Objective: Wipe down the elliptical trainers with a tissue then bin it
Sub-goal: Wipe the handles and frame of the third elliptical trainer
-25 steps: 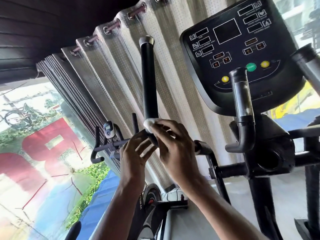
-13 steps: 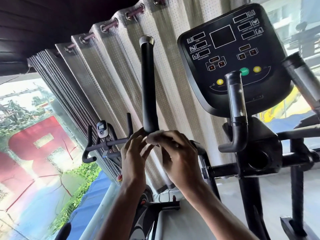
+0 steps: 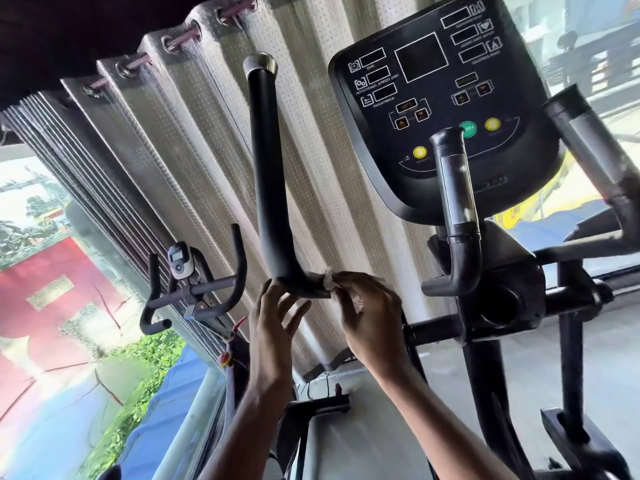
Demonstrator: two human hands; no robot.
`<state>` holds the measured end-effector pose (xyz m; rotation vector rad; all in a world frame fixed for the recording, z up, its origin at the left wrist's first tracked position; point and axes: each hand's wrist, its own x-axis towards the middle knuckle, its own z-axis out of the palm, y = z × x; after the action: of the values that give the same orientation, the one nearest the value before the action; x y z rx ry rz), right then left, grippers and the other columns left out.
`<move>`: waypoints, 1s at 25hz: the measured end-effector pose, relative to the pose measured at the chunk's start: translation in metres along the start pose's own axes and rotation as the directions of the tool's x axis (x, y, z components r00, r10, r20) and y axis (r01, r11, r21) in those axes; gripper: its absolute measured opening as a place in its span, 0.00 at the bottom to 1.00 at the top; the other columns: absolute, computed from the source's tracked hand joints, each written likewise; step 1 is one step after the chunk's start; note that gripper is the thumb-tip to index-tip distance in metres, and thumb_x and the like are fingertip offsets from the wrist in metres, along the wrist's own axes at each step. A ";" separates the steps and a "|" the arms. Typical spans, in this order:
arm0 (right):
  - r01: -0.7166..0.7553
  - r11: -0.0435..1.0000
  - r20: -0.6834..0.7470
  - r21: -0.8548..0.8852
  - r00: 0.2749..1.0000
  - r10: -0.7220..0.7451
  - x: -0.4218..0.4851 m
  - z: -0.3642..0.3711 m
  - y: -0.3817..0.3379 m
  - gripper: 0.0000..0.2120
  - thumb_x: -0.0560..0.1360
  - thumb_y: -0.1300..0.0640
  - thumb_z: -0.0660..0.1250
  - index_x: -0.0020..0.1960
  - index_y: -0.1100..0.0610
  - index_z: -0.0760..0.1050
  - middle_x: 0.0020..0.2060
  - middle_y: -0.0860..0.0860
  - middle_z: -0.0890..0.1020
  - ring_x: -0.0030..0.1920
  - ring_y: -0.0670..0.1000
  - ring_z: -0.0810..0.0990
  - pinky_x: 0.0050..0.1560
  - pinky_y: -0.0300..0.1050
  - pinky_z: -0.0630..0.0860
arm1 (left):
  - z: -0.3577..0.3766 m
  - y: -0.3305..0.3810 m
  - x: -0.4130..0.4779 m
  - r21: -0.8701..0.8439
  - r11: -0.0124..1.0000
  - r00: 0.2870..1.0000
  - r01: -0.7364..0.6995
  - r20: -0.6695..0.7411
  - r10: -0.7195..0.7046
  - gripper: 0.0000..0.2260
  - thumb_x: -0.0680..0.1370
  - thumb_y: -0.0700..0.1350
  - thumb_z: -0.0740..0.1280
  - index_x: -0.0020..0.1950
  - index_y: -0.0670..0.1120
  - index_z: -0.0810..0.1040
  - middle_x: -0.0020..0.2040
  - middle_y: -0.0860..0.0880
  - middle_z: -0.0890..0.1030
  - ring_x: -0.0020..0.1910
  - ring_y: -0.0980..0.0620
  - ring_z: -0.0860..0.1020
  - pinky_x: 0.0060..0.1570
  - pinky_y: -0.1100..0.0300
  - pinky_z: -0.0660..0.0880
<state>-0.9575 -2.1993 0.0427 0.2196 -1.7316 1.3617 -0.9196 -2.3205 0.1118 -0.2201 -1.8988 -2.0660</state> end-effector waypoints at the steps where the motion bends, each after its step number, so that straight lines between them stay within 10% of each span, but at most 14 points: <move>1: -0.003 1.000 -0.001 -0.017 1.000 0.003 0.001 0.001 0.007 0.05 0.77 0.63 0.72 0.51 0.55 0.84 0.46 0.46 0.86 0.44 0.44 0.84 0.47 0.47 0.81 | 0.002 -0.004 -0.002 -0.002 1.000 1.000 -0.022 0.000 0.022 0.20 0.86 0.48 0.56 0.46 0.56 0.86 0.49 0.53 0.85 0.54 0.55 0.82 0.62 0.49 0.77; 8: -0.048 0.979 0.060 -0.197 0.996 0.060 0.020 0.012 0.075 0.03 0.76 0.61 0.71 0.45 0.55 0.84 0.43 0.47 0.84 0.41 0.47 0.82 0.48 0.38 0.76 | 0.012 -0.046 0.004 0.034 0.998 0.997 -0.061 0.047 0.059 0.19 0.72 0.39 0.59 0.58 0.52 0.79 0.53 0.54 0.82 0.58 0.54 0.80 0.63 0.53 0.77; 13: -0.117 0.939 0.185 -0.323 0.965 0.184 0.036 0.018 0.118 0.12 0.79 0.53 0.69 0.39 0.56 0.82 0.41 0.49 0.80 0.41 0.50 0.78 0.41 0.39 0.66 | 0.022 -0.065 0.015 0.273 0.962 1.000 -0.010 0.012 0.007 0.11 0.71 0.41 0.64 0.49 0.54 0.79 0.42 0.59 0.83 0.44 0.61 0.80 0.53 0.53 0.75; 18: 0.073 0.886 0.380 -0.458 0.917 0.122 0.047 0.020 0.124 0.03 0.71 0.60 0.76 0.45 0.54 0.84 0.44 0.50 0.79 0.45 0.56 0.76 0.43 0.46 0.75 | 0.026 -0.066 0.023 0.349 0.937 1.000 -0.005 0.006 0.003 0.11 0.71 0.47 0.70 0.44 0.65 0.84 0.47 0.60 0.87 0.56 0.57 0.83 0.64 0.47 0.77; 25: -0.042 0.864 0.169 -0.502 0.975 0.145 0.026 0.014 0.119 0.06 0.72 0.63 0.73 0.46 0.53 0.85 0.37 0.53 0.81 0.39 0.58 0.81 0.39 0.46 0.76 | 0.026 -0.068 0.025 0.365 0.931 1.000 -0.017 0.001 0.018 0.11 0.72 0.49 0.72 0.43 0.68 0.83 0.48 0.61 0.87 0.55 0.61 0.83 0.64 0.48 0.77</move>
<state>-1.0535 -2.1569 -0.0203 -0.0209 -2.2282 0.9343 -0.9690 -2.2942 0.0588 -0.1436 -2.2239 -1.6564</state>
